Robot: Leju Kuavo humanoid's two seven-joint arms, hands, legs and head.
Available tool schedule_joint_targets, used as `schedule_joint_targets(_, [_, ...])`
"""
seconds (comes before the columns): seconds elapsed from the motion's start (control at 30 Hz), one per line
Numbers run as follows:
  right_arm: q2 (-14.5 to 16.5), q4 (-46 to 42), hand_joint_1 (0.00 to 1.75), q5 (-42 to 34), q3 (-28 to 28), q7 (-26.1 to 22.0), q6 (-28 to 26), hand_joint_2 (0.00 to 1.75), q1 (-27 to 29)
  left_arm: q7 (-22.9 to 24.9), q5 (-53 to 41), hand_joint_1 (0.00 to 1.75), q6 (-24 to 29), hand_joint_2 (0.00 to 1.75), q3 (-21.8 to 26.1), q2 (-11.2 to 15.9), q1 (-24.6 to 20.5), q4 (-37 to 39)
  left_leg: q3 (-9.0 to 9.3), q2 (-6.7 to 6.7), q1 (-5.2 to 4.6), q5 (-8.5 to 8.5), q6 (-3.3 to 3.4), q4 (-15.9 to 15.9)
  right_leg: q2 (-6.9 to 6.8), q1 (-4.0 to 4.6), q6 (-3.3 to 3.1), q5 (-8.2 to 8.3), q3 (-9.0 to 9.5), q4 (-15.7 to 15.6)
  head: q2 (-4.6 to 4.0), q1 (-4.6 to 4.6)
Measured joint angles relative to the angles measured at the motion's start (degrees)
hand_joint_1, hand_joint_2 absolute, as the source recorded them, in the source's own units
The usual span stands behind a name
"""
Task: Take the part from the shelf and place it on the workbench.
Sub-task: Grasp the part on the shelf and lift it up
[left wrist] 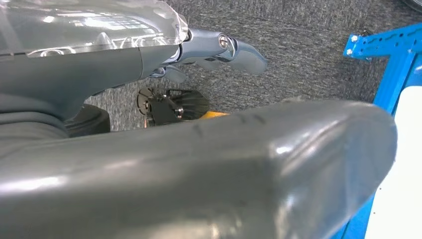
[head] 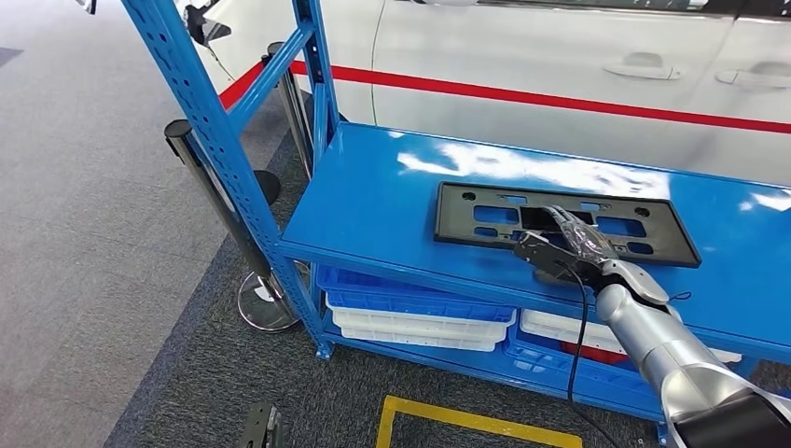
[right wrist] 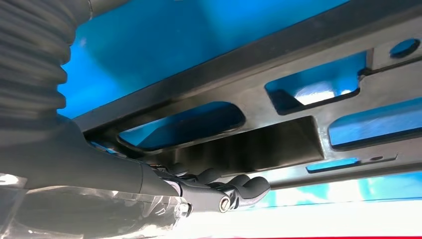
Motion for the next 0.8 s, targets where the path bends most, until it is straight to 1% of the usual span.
schedule_joint_targets(0.03, [0.0,0.0,1.65,-0.1,0.0,-0.1,0.0,1.75,0.0,0.0,0.1,0.0,0.0,0.0,0.0,0.0,0.0,0.0,-0.02,0.0,-0.01,-0.01,0.02,0.0,0.0,0.0,0.02,0.01,0.0,0.0,0.0,0.0])
schedule_joint_targets(0.07, [0.0,0.0,1.74,-0.2,0.0,-0.2,-0.1,1.75,0.0,-0.1,0.1,0.0,-0.1,0.0,0.1,0.0,0.0,0.0,-0.04,0.0,-0.03,-0.02,0.03,0.1,0.0,-0.01,0.05,0.01,-0.01,0.0,0.0,0.0])
schedule_joint_targets(0.4, [0.0,0.0,1.75,-0.8,0.0,-1.6,-3.0,1.75,0.4,0.2,0.0,0.0,-0.3,0.0,0.1,0.0,0.0,0.0,-0.2,0.0,-0.09,-0.11,0.18,0.3,0.0,-0.05,0.27,0.0,-0.07,0.0,0.0,0.0])
schedule_joint_targets(0.8, [-0.3,-0.1,1.75,-1.1,0.0,-2.3,-3.6,1.75,0.1,0.1,-0.1,0.0,-0.6,0.0,0.1,-0.3,0.1,0.0,-0.22,0.0,-0.09,-0.34,0.46,0.6,-0.01,-0.03,0.55,-0.12,0.12,0.0,0.0,0.0])
